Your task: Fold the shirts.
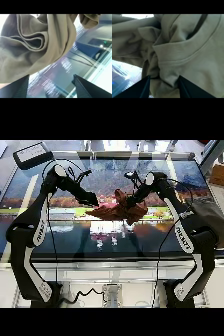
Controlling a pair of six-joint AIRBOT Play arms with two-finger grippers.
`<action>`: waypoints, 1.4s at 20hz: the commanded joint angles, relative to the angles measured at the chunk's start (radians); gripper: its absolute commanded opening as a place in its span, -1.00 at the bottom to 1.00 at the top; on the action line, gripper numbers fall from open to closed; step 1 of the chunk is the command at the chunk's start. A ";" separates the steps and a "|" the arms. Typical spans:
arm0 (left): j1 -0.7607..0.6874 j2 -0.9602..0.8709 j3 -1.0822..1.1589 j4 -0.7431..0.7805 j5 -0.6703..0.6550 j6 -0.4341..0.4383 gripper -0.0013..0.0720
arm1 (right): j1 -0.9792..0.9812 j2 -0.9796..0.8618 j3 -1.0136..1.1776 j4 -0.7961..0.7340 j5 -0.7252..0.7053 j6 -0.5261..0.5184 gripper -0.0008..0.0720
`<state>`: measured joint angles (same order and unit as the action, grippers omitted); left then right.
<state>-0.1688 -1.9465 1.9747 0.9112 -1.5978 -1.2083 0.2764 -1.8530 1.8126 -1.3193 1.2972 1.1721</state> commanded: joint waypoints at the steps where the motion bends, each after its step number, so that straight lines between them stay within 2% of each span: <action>1: 0.001 0.002 0.010 0.014 -0.010 -0.007 0.73 | 0.002 -0.002 -0.010 0.035 -0.031 -0.018 0.13; 2: 0.001 0.002 0.010 0.031 -0.009 -0.007 0.73 | 0.002 -0.005 -0.010 0.040 -0.039 -0.017 0.12; 3: 0.001 0.002 0.010 0.045 -0.009 -0.007 0.73 | 0.002 -0.010 -0.010 0.041 -0.037 -0.017 -0.14; 5: 0.001 0.000 0.006 0.066 -0.008 -0.007 0.73 | 0.002 -0.017 -0.010 0.048 -0.039 -0.018 -0.88; 9: 0.001 0.000 -0.065 0.136 0.011 0.006 0.73 | 0.002 -0.017 -0.009 0.050 -0.076 -0.017 -0.89; 12: 0.001 -0.003 -0.139 0.173 0.087 0.050 0.73 | 0.002 -0.017 -0.009 0.072 -0.076 -0.017 -0.89; 15: 0.001 -0.029 -0.145 0.178 0.131 0.063 0.69 | 0.002 -0.017 -0.009 0.082 -0.074 -0.017 -0.89; 18: 0.000 -0.056 -0.145 0.164 0.174 0.113 0.63 | 0.002 -0.016 -0.009 0.092 -0.065 -0.017 -0.89; 19: 0.000 -0.064 -0.145 0.138 0.187 0.138 0.55 | 0.002 -0.016 -0.009 0.094 -0.064 -0.017 -0.89; 20: -0.001 -0.069 -0.145 0.105 0.198 0.167 0.35 | 0.002 -0.016 -0.009 0.094 -0.064 -0.017 -0.89; 21: -0.004 -0.072 -0.146 0.078 0.201 0.201 0.04 | 0.002 -0.016 -0.009 0.098 -0.064 -0.017 -0.89; 23: -0.013 -0.073 -0.145 0.056 0.211 0.241 -0.76 | 0.002 -0.016 -0.009 0.109 -0.064 -0.017 -0.89; 24: -0.014 -0.073 -0.145 0.034 0.210 0.246 -0.91 | 0.002 -0.016 -0.009 0.117 -0.065 -0.017 -0.89; 28: -0.010 -0.069 -0.111 -0.029 0.148 0.271 -0.92 | 0.002 0.003 -0.004 0.138 -0.080 -0.017 -0.89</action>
<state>-0.1802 -2.0167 1.8420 0.9298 -1.4132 -0.9714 0.2771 -1.8626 1.8061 -1.1999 1.2304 1.1549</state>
